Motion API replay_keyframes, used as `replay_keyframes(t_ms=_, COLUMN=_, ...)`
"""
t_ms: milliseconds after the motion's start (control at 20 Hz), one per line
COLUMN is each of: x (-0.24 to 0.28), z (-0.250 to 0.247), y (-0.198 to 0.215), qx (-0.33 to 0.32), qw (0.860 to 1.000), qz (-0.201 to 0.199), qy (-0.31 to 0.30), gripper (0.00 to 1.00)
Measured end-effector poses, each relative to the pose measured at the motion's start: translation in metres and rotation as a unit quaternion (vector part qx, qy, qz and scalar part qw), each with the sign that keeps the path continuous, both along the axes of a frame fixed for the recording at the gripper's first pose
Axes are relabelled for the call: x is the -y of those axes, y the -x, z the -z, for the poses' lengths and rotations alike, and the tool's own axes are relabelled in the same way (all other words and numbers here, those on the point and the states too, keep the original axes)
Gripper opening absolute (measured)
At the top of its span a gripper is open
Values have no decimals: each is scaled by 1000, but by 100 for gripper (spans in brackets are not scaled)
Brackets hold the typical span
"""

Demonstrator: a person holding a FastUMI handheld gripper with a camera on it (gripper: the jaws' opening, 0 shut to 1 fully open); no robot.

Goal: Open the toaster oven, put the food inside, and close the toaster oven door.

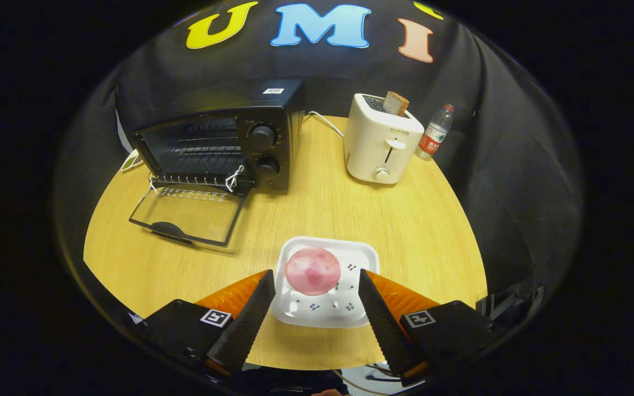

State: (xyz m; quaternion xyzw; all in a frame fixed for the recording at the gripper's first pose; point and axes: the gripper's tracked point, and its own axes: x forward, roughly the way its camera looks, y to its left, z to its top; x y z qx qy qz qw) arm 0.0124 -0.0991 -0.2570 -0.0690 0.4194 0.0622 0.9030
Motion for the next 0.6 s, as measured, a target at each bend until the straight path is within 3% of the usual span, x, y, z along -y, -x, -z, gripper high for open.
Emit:
replay_keyframes(t_ms=350, x=51, z=23, y=-16, qx=-47, qw=999, qz=-18, qy=-10, gripper=98)
replay_keyframes(t_ms=600, x=75, z=47, y=-17, qx=-99, qw=995, qz=-4, qy=-32, gripper=98)
